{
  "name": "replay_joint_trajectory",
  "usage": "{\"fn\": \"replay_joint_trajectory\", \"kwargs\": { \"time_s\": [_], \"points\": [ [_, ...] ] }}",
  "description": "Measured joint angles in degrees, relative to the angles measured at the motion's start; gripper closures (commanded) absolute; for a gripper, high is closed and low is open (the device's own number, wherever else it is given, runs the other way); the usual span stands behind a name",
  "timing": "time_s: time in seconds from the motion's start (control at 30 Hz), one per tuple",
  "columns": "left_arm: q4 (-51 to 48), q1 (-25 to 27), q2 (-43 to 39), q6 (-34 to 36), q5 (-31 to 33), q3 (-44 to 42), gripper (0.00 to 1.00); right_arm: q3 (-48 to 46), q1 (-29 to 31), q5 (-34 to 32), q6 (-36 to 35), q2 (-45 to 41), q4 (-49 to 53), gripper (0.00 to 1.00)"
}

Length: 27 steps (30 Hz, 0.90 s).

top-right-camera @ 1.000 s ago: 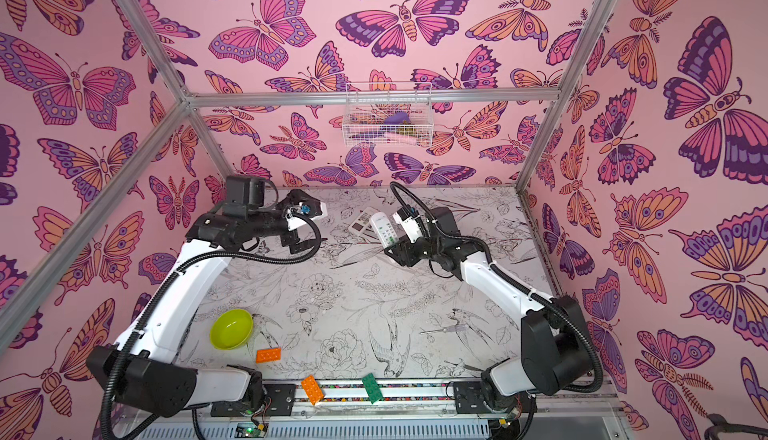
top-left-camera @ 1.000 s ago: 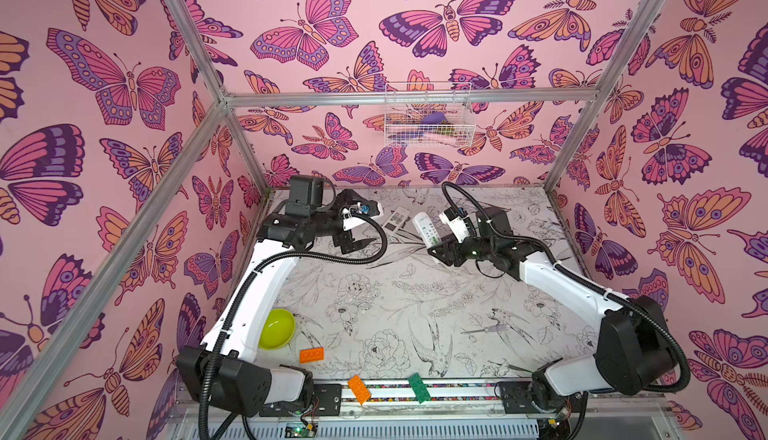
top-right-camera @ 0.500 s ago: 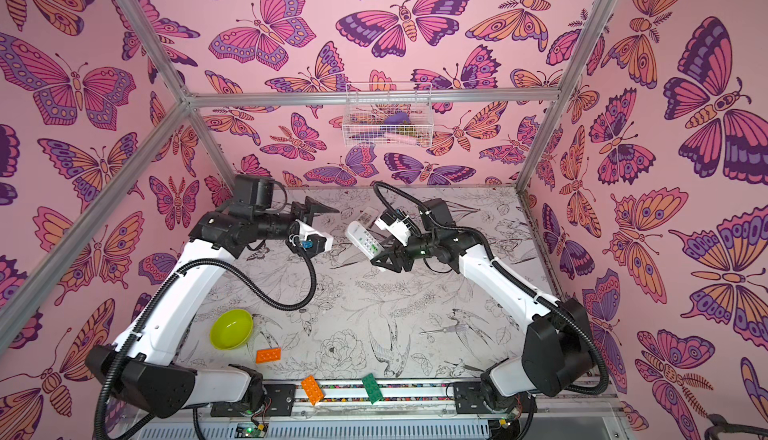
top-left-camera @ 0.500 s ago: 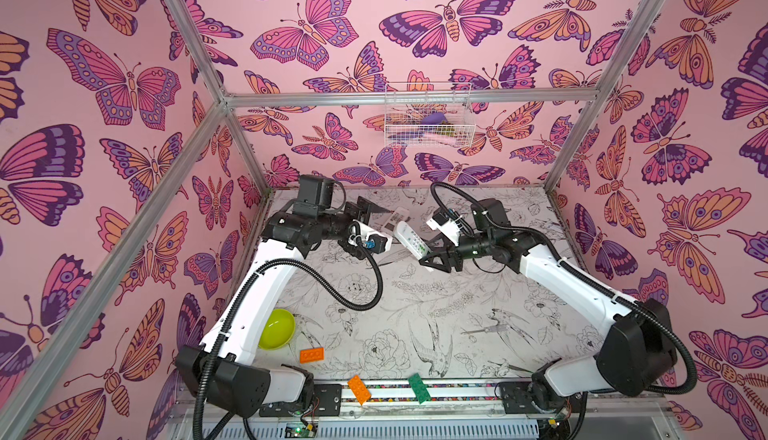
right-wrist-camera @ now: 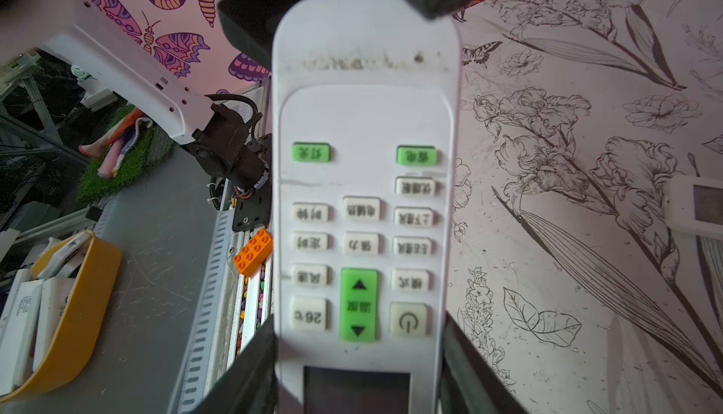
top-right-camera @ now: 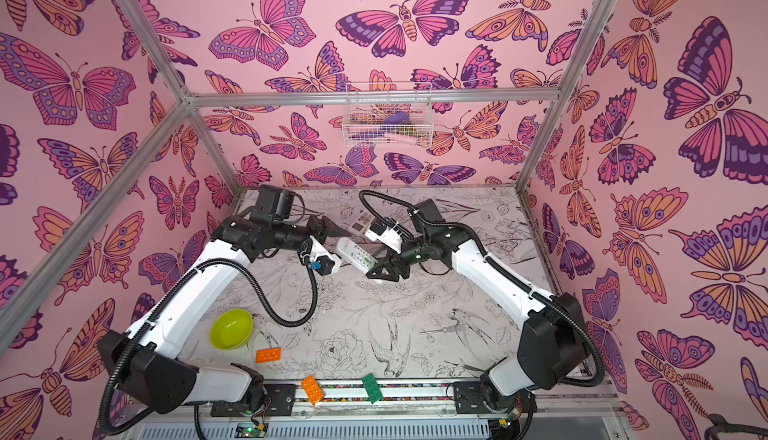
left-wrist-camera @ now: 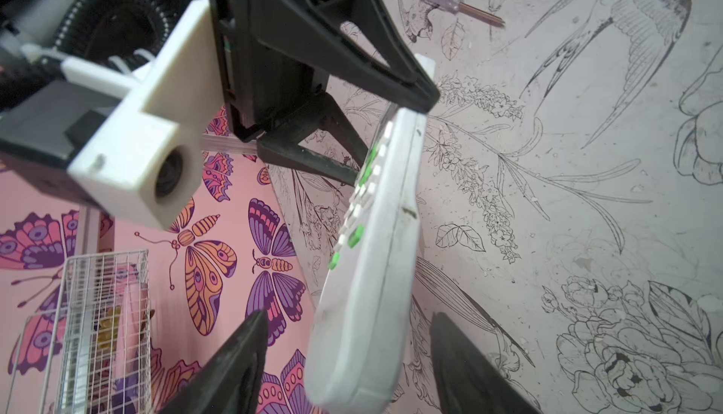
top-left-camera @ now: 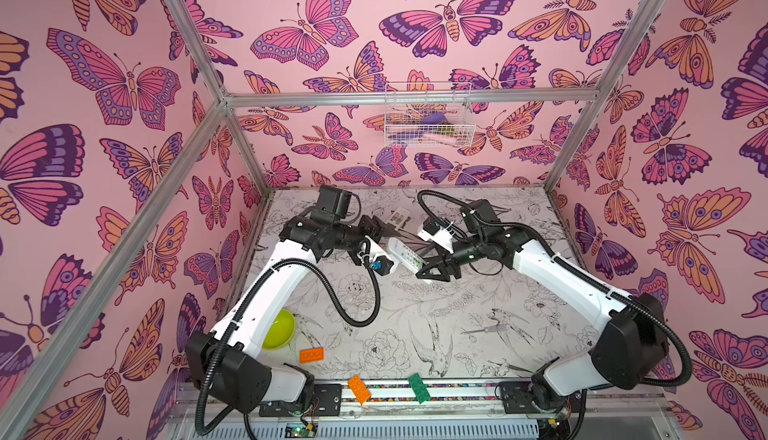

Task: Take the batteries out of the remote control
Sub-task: 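Grasp the remote's top end with the left gripper while the right gripper holds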

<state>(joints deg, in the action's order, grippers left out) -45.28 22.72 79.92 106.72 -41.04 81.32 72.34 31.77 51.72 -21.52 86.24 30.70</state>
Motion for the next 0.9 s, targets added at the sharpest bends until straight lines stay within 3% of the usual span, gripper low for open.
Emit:
{"fn": "replay_joint_trajectory", "kwargs": {
  "time_s": [0.13,0.23,0.63,0.73,0.9],
  "points": [
    [0.04,0.57,0.11,1.16,0.09,0.00,0.51,0.00,0.22,0.04,-0.79,0.02,0.26,0.63],
    [0.02,0.83,0.20,1.62,0.13,-0.02,0.64,0.00,0.22,0.07,-1.01,0.02,0.37,0.62],
    [0.24,1.20,0.07,4.87,0.11,-2.03,0.83,-1.18,0.24,1.07,-0.13,0.02,0.22,0.61],
    [0.26,1.20,0.02,5.01,0.11,-2.29,0.89,-1.79,0.24,1.55,0.57,0.02,-0.24,0.52],
    [-0.02,1.29,0.02,4.07,0.81,-3.06,0.93,-3.37,0.26,1.25,0.90,-0.04,-3.13,0.27]
  ]
}}
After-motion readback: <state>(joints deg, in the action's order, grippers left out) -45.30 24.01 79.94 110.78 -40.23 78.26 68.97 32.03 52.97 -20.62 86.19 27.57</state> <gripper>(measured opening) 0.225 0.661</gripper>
